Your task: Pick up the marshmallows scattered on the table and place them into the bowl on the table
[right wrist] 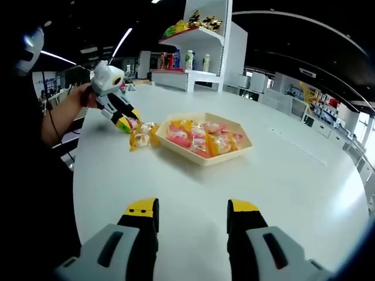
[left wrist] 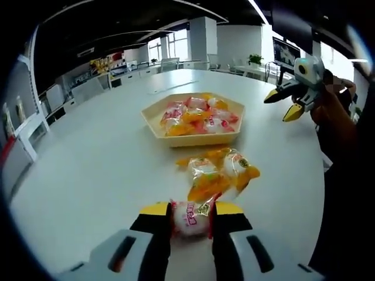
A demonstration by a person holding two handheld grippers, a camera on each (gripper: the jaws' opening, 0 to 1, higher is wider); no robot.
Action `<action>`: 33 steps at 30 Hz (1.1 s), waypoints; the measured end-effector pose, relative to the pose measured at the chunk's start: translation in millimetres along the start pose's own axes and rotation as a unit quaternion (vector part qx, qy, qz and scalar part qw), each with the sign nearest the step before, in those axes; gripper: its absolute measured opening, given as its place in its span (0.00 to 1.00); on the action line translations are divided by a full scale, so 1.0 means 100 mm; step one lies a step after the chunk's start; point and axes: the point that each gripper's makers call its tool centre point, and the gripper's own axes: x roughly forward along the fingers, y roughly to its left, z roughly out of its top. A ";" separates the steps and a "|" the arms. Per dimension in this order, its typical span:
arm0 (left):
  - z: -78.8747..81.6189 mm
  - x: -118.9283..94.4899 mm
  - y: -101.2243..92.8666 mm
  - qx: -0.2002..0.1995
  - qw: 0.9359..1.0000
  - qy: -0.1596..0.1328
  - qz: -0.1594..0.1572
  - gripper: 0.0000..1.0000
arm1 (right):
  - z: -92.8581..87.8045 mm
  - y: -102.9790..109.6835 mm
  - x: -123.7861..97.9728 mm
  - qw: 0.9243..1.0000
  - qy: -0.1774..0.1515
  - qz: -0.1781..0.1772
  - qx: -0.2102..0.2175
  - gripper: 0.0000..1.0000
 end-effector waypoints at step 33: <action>0.38 -0.09 0.00 -0.013 0.998 -0.060 -0.003 0.27 | 0.03 0.01 0.00 1.000 -0.003 0.001 -0.001 0.46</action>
